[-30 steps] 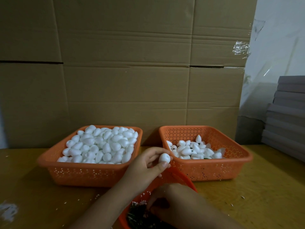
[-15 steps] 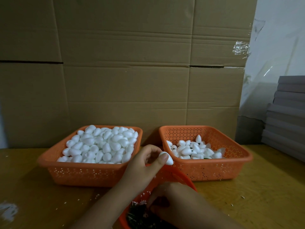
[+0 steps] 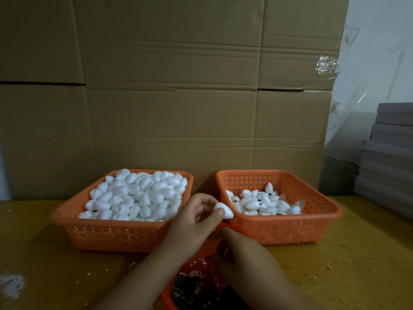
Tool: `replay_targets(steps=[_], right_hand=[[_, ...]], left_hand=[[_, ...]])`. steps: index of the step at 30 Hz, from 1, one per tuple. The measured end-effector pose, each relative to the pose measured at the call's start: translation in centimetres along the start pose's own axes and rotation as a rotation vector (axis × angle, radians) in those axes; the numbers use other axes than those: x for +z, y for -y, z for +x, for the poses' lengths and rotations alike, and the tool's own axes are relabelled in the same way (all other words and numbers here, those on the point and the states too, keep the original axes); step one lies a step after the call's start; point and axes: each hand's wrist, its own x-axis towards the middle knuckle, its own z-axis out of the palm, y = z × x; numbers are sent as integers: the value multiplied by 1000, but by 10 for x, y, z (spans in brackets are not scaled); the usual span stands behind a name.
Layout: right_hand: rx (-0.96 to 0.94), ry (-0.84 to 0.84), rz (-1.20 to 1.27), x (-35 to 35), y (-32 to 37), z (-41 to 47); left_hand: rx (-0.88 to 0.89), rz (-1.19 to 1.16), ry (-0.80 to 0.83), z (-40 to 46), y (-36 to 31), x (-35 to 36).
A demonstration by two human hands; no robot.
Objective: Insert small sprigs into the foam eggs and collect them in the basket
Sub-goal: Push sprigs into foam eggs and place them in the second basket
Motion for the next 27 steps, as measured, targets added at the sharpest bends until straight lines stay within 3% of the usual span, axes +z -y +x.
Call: replay_targets(steps=[6, 16, 22, 27], right_hand=[[35, -140, 108, -1, 0, -1], [30, -272, 249, -3, -1, 0], [85, -397, 675, -15, 1, 6], [75, -483, 819, -24, 3, 7]], left_hand=[[-4, 26, -109, 1, 1, 2], [71, 222, -23, -3, 3, 2], [-43, -51, 6, -2, -8, -2], [-121, -283, 9, -3, -19, -1]])
